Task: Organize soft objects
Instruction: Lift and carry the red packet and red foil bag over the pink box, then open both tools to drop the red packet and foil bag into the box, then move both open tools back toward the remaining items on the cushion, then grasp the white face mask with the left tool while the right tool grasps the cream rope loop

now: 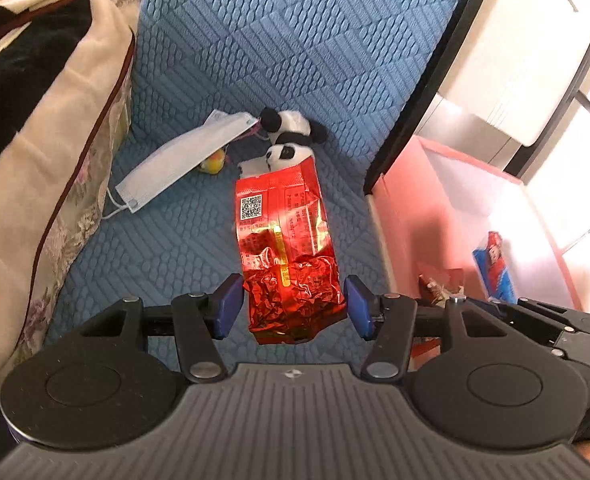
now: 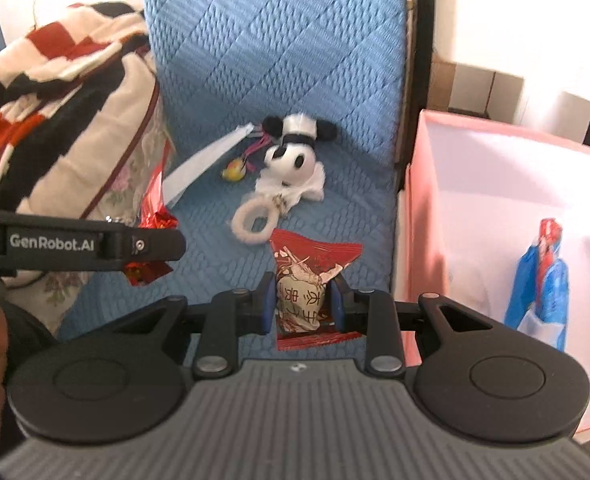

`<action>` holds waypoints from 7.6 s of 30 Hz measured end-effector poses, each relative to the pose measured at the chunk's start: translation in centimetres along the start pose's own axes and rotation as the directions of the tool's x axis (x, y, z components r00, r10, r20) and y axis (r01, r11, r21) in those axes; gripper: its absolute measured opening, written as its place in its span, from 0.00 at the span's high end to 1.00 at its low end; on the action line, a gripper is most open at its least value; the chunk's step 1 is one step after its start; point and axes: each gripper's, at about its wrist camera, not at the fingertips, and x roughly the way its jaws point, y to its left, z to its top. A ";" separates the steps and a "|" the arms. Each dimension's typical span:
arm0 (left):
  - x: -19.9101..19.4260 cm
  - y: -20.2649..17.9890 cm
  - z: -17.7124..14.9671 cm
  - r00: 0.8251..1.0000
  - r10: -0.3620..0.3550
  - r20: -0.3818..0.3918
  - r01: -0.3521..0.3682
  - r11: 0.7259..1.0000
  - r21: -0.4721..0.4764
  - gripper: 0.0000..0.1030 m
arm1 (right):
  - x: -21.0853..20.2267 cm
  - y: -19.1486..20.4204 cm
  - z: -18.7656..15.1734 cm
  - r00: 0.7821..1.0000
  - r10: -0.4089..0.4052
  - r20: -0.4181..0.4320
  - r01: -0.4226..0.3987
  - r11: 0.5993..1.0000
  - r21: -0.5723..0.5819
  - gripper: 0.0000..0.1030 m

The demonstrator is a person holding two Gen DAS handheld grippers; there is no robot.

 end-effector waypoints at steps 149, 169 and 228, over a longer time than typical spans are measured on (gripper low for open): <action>-6.8 -3.9 -2.1 0.964 -0.015 0.266 -0.020 0.991 0.131 0.34 | -4.9 -0.4 -1.3 0.998 0.015 0.069 -0.015 1.000 -0.007 0.60; -4.8 0.6 -4.7 0.974 0.024 0.226 -0.044 0.995 0.085 0.34 | -1.0 2.4 -4.0 1.000 -0.007 0.018 0.009 0.997 -0.071 0.60; 13.2 7.3 8.5 0.966 0.254 0.035 -0.257 0.955 0.149 0.25 | 16.3 3.5 2.8 0.986 0.152 -0.071 -0.154 0.988 -0.023 0.61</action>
